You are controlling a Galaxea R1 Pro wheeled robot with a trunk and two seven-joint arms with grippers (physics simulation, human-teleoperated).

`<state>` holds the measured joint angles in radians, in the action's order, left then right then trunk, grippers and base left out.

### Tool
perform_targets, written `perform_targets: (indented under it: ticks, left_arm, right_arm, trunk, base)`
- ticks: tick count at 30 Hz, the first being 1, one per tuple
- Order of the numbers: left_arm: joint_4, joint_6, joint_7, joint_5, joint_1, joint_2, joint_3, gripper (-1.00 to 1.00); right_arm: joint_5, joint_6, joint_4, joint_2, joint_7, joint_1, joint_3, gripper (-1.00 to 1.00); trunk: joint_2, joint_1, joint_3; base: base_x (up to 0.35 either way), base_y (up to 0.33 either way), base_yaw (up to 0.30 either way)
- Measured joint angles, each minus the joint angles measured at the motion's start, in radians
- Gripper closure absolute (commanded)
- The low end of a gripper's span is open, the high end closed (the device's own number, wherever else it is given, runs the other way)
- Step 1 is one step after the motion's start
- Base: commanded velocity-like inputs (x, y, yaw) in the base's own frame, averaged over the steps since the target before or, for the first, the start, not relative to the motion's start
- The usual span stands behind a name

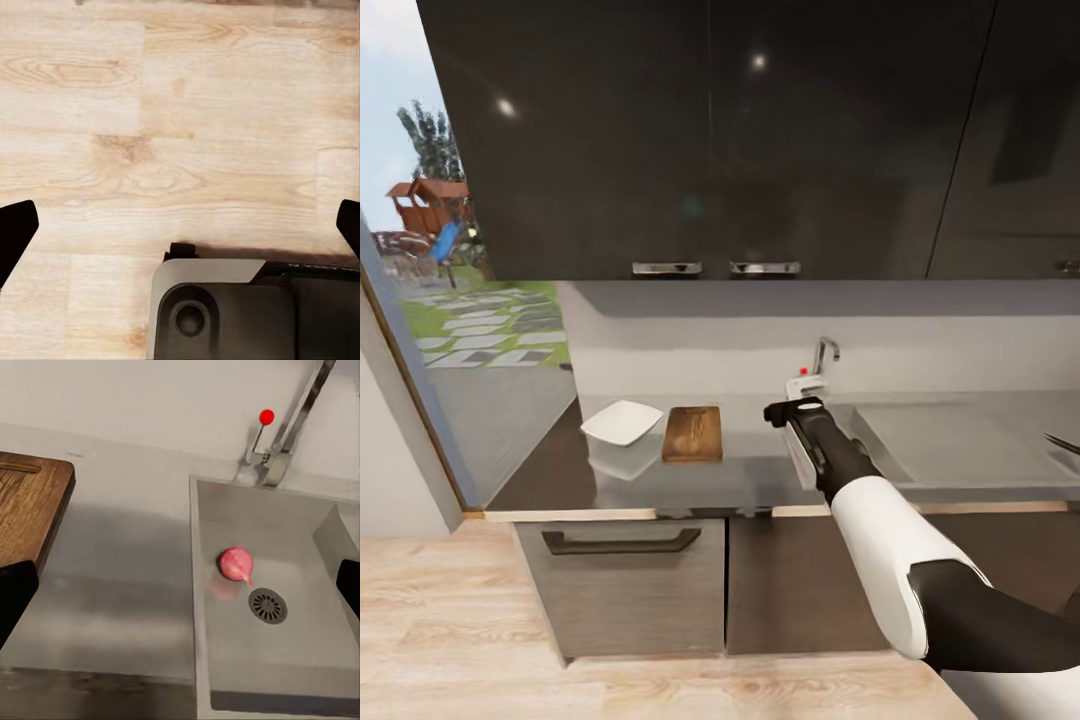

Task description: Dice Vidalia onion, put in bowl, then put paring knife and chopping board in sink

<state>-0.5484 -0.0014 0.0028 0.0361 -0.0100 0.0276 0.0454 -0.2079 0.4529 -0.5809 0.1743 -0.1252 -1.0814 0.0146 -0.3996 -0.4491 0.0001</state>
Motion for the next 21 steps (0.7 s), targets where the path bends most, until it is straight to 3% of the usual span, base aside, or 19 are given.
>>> perform_targets:
  ticks: [8,12,21]
  left_arm:
    - [0.011,0.0,0.0,0.0,0.0,0.0,0.0,-1.0]
    - [0.012,0.0,0.0,0.0,0.0,0.0,0.001,-1.0]
    - [0.013,0.0,0.0,0.0,0.0,0.0,0.001,-1.0]
  right_arm:
    - [0.0,-0.004,0.016,0.0,0.017,0.0,0.001,-1.0]
    - [-0.001,-0.004,0.023,0.0,0.052,0.0,0.0,-1.0]
    - [-0.001,-0.004,0.025,0.0,0.062,0.0,0.001,-1.0]
  trunk:
    - [0.0,0.0,0.0]
    - [0.0,0.0,0.0]
    - [0.0,0.0,0.0]
  base:
    - [0.318,0.021,0.0]
    - [0.291,0.14,0.0]
    - [0.282,0.172,0.0]
